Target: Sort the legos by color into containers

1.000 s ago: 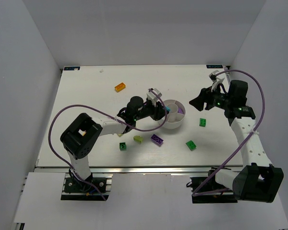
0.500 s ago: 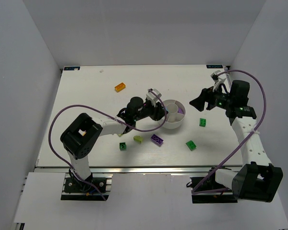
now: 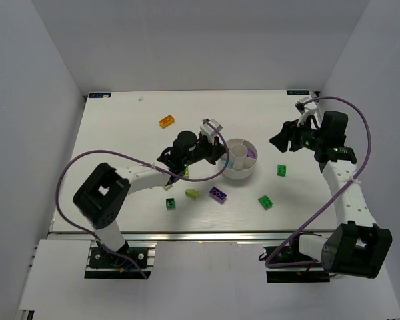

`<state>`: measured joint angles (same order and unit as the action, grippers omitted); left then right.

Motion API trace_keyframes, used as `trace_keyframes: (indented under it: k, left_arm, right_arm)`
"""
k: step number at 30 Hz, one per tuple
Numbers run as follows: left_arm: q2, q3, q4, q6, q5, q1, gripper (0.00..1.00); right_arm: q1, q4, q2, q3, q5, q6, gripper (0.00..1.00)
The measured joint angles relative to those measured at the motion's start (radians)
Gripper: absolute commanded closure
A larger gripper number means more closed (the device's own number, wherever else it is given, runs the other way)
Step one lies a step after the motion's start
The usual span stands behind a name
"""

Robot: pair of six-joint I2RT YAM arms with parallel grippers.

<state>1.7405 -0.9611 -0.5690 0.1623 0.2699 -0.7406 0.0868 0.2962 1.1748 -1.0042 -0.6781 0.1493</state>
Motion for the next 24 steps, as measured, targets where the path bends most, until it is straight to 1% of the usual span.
trace_keyframes:
  k: [1, 2, 3, 4, 5, 6, 7, 8, 10, 12, 15, 19, 22, 24]
  left_arm:
    - [-0.033, -0.006, 0.037, 0.004, -0.015, 0.002, 1.0]
    - [-0.068, -0.017, 0.084, 0.002, -0.03, 0.002, 1.0]
    - [-0.111, -0.032, 0.137, 0.002, -0.051, 0.003, 1.0]
    - [-0.157, -0.051, 0.193, 0.006, -0.072, 0.003, 0.97]
    - [-0.206, -0.066, 0.248, 0.011, -0.09, 0.006, 0.84]
    - [-0.263, -0.076, 0.294, 0.01, -0.106, 0.009, 0.54]
    - [-0.317, -0.08, 0.336, 0.008, -0.117, 0.011, 0.43]
    - [-0.378, -0.08, 0.391, 0.016, -0.131, 0.013, 0.36]
    - [-0.493, -0.077, 0.484, 0.02, -0.148, 0.018, 0.25]
    - [-0.594, -0.054, 0.564, 0.014, -0.162, 0.019, 0.24]
    - [-0.702, 0.006, 0.668, -0.02, -0.187, 0.019, 0.23]
    - [-0.778, 0.11, 0.756, -0.077, -0.22, 0.019, 0.21]
    - [-0.818, 0.15, 0.801, -0.111, -0.246, 0.019, 0.2]
    - [-0.84, 0.153, 0.812, -0.125, -0.264, 0.019, 0.2]
  right_arm:
    - [0.0, 0.0, 0.01, -0.003, 0.031, 0.015, 0.43]
    - [0.0, 0.002, 0.027, -0.01, 0.07, 0.034, 0.43]
    - [0.0, 0.011, 0.051, -0.026, 0.108, 0.053, 0.42]
    - [0.0, 0.019, 0.094, -0.055, 0.156, 0.076, 0.31]
    - [0.001, 0.029, 0.135, -0.085, 0.191, 0.097, 0.23]
    - [0.001, 0.04, 0.181, -0.12, 0.229, 0.117, 0.11]
    - [0.001, 0.061, 0.232, -0.159, 0.267, 0.137, 0.11]
    - [0.001, 0.088, 0.287, -0.208, 0.303, 0.161, 0.11]
    - [0.001, 0.124, 0.406, -0.314, 0.373, 0.204, 0.11]
    - [0.001, 0.148, 0.51, -0.401, 0.43, 0.241, 0.11]
    - [0.001, 0.218, 0.674, -0.552, 0.489, 0.304, 0.11]
    - [0.001, 0.31, 0.857, -0.739, 0.5, 0.375, 0.11]
    - [0.001, 0.37, 0.943, -0.835, 0.495, 0.422, 0.12]
    - [0.001, 0.4, 0.982, -0.88, 0.494, 0.455, 0.14]
